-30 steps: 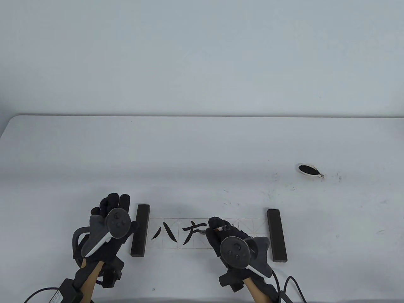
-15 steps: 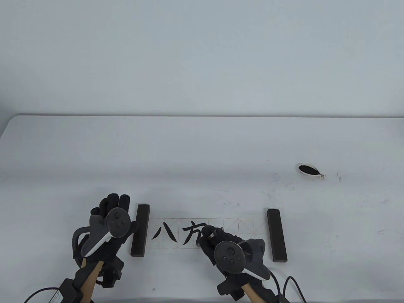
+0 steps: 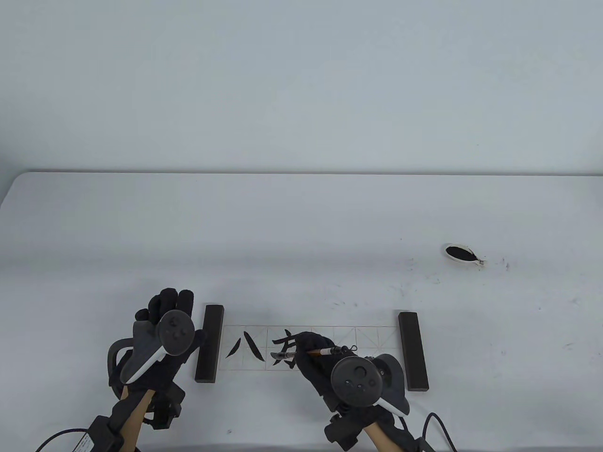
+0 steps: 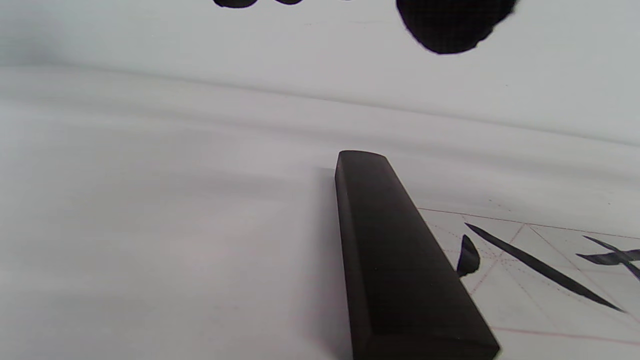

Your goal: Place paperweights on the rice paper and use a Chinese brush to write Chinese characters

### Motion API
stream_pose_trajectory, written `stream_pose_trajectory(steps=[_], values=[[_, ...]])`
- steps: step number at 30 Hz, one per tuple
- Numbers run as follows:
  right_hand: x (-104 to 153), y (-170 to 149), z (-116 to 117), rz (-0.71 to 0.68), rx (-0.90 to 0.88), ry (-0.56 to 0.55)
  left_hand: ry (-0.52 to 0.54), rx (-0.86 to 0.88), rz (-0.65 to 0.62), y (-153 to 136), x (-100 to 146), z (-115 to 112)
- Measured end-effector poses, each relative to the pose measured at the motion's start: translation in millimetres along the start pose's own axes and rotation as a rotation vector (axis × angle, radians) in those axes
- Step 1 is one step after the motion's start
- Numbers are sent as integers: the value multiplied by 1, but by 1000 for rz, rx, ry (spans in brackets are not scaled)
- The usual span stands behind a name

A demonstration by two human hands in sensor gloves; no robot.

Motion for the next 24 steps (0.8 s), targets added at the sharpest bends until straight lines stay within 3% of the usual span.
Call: stream_pose_trajectory(steps=[9,17,24], values=[[4,-34,-47,49,121,-81,20,-6,-5,0,1,2],[12,-75,-38,46,108,-152,19,-6,0,0,1,0],[12,-86,-33,87,68,-110,11,-8,-1,0,0,-1]])
Point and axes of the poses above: the tracker on the back of each hand, its own y axis roughly to the thumb side, its own x axis roughly from the fingertips to the wrist, z = x × y, the point moved 3 cm from there along -x, roughly from the wrist to the fingertips, and after that the axes turned 1 degree about z, right-handed, at the moved point
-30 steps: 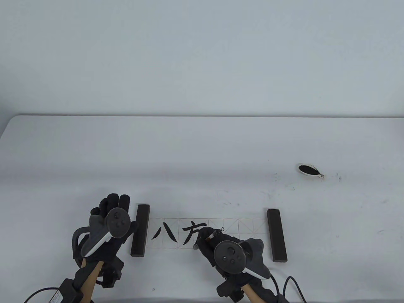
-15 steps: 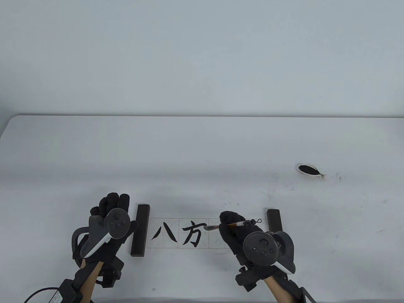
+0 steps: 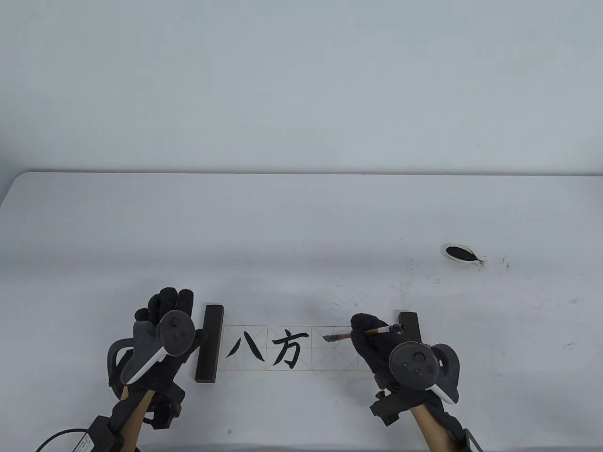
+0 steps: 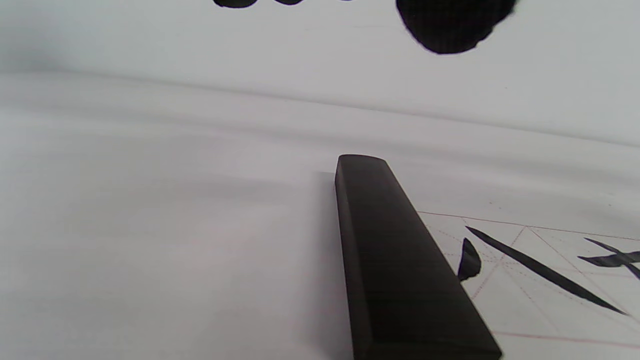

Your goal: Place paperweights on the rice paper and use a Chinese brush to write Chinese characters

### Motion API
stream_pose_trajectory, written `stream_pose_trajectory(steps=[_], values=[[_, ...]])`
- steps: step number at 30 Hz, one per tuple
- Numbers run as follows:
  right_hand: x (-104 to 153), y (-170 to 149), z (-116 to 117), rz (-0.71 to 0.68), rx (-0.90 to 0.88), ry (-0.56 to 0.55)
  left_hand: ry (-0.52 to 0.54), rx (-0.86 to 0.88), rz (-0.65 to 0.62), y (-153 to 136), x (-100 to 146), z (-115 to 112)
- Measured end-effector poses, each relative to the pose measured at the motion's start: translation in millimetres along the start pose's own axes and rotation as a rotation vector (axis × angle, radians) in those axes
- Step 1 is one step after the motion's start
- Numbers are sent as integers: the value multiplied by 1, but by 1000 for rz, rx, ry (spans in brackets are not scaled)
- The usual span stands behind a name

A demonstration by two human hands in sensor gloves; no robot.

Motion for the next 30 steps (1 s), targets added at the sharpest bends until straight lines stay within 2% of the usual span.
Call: stream_pose_trajectory(steps=[15,30], values=[[-1,-2,9,30,26,69,-7,-3,-3,1,0,-1],[5,-6,-3,114,159,-10,-12,-2,0,1,0,-1]])
Point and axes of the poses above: the tracker on the back of each hand, its own y axis roughly to the thumb side, its own x axis roughly from the fingertips to the wrist, z = x × y, the point moved 3 cm from there along -x, roughly from the wrist to the fingertips, and after that the axes turned 1 degree about z, right-handed, at the moved point
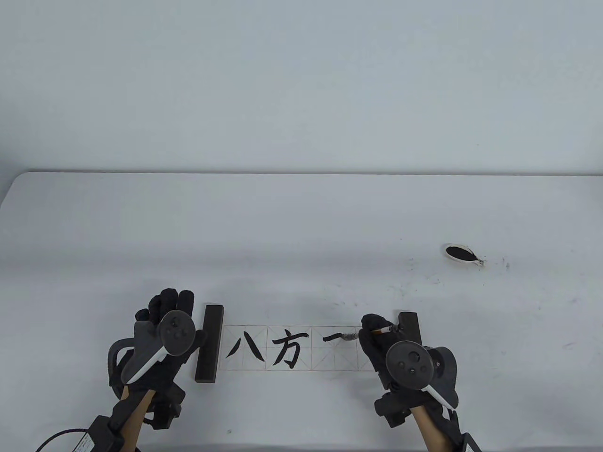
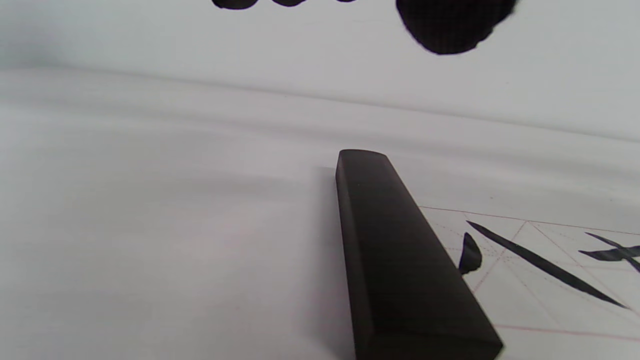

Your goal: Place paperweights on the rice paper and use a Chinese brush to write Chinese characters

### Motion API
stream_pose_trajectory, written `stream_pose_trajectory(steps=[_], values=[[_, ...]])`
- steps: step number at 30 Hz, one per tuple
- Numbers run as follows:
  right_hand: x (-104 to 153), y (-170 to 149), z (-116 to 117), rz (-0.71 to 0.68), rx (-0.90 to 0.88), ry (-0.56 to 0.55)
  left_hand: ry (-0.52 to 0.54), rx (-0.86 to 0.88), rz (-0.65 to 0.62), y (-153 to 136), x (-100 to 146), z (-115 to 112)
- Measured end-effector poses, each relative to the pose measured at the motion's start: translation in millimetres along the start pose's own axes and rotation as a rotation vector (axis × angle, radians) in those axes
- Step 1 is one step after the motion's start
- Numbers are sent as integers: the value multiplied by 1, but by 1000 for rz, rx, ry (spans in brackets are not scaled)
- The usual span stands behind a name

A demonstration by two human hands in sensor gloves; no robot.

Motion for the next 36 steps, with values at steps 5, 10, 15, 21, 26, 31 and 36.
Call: stream_pose_trajectory(steps=[5,10,15,21,26,31,36], values=[[4,6,0,-41,-52,31,-2,1,1,0,1,0],[6,10,1,-70,-154,33,-2,1,2,0,1,0],[7,11,4,-77,-116,41,-2,1,2,0,1,0],[6,11,7,-72,-58,68,-2,1,2,0,1,0],[6,11,7,-63,-53,83,-2,1,2,0,1,0],[6,7,-1,-41,-75,35,-10,0,4,-1,1,0],[6,4,-3,-17,-38,21,-12,0,4,0,1,0]])
Point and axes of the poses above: the tracker on the back of each hand, its own y axis roughly to the thumb side, its own x axis roughly from the fingertips to the wrist, z = x × y, the point moved 3 cm from there along -x, roughly from the wrist to the fingertips, and after that the axes turned 1 degree about z, right-handed, at the moved point
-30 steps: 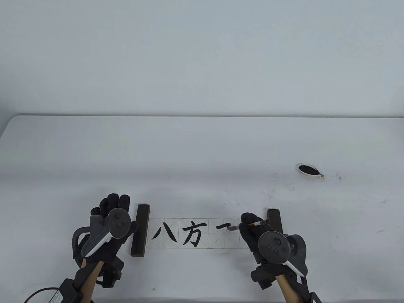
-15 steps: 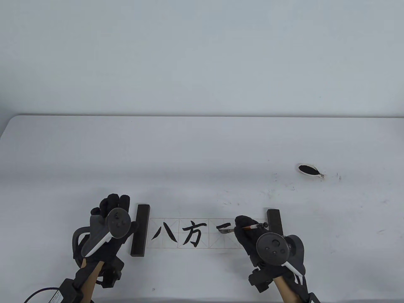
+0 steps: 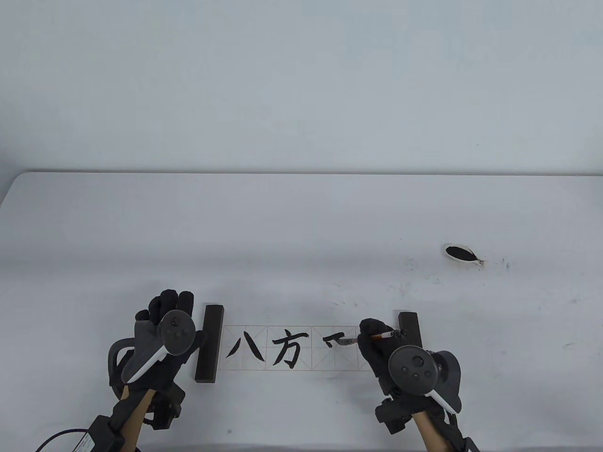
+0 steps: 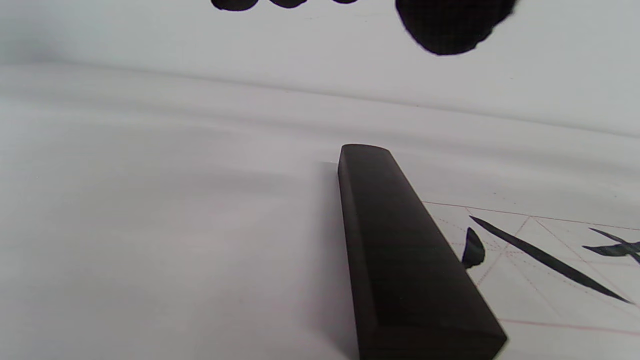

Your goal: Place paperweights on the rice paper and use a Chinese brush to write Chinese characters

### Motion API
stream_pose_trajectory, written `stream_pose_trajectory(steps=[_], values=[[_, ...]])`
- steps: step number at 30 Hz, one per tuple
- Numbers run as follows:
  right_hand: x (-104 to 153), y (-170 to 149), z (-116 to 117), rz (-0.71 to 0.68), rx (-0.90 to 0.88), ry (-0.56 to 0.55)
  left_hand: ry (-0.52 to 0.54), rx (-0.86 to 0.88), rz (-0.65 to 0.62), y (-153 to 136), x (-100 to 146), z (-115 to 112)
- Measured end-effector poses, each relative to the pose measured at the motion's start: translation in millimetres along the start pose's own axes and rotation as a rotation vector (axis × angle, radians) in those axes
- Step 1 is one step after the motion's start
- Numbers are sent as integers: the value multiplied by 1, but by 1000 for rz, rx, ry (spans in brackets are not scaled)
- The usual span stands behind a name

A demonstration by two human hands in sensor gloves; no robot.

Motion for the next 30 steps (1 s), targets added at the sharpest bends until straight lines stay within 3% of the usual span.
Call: stream_pose_trajectory(steps=[7,18,30], values=[[0,1,1,11,52,5,-2,1,-1,0,0,0],[2,16,10,-113,-119,93,-3,2,2,-1,-1,0],[0,14,15,-86,-70,120,-12,-1,1,-1,-1,-1]])
Point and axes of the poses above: the tracker on the back of each hand, its own y axis roughly to the thumb side, its own x axis roughly from the fingertips to the wrist, z = x × y, the point moved 3 cm from there along -x, roughly from the wrist to the fingertips, and after that the axes turned 1 degree about z, right-handed, at the moved point
